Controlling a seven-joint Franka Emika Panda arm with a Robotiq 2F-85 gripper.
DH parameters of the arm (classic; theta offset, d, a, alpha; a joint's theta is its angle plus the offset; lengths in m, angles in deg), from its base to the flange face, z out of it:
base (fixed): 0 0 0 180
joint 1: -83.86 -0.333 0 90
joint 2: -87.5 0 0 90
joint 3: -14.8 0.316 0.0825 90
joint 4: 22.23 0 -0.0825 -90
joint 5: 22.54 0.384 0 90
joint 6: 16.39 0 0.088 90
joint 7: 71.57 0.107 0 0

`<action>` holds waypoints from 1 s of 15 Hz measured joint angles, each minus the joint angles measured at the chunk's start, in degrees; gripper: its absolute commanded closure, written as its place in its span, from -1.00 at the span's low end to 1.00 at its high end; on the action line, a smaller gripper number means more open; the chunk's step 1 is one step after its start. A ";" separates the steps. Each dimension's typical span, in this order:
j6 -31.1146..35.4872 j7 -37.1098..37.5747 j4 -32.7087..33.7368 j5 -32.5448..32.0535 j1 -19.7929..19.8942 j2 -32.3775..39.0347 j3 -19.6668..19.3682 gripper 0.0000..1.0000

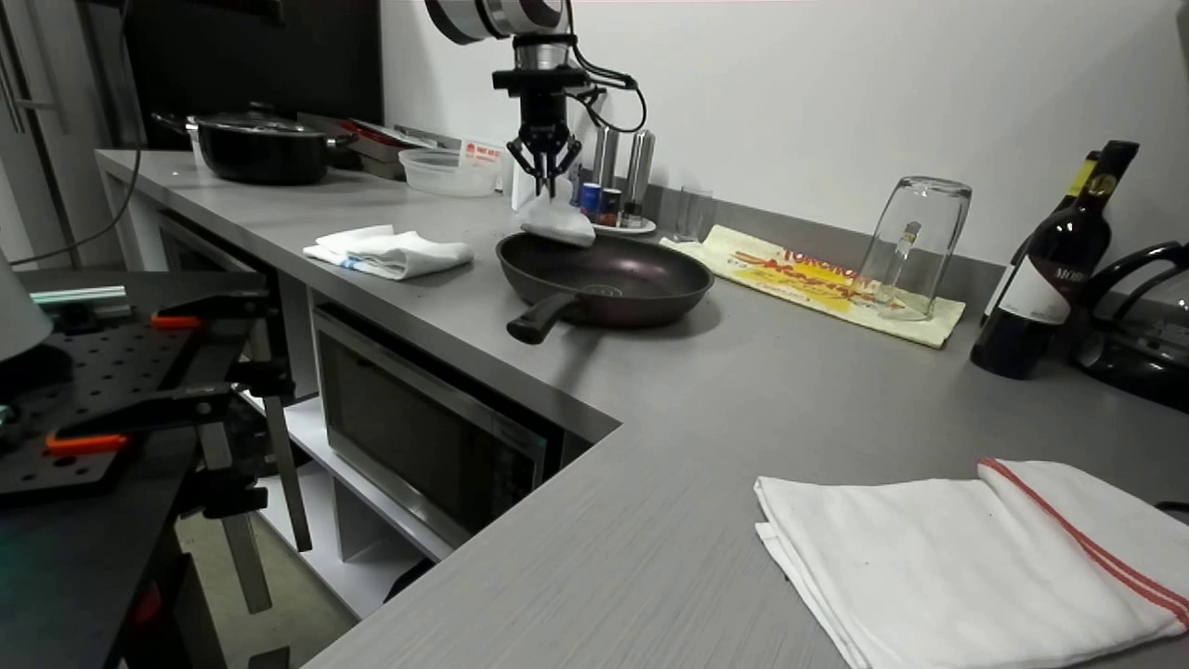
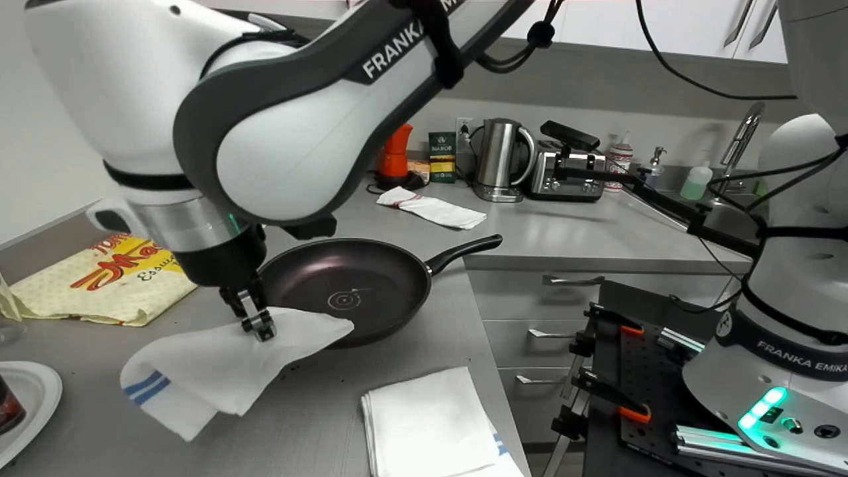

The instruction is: Clean the pan

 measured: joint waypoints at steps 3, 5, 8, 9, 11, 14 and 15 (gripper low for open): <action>-3.85 -1.97 0.19 0.04 -2.28 1.82 2.52 0.97; -5.83 -3.57 0.70 0.04 -3.47 3.06 3.71 0.97; -8.10 -5.67 2.11 0.04 -4.22 4.74 4.48 0.97; -8.67 -6.42 2.67 0.05 -4.22 5.21 4.56 0.97; -9.59 -7.76 3.69 0.06 -4.11 5.91 4.56 0.97; -10.40 -9.09 4.60 0.06 -3.80 6.31 4.55 0.21; -10.51 -9.39 4.70 0.06 -3.68 6.32 4.55 0.04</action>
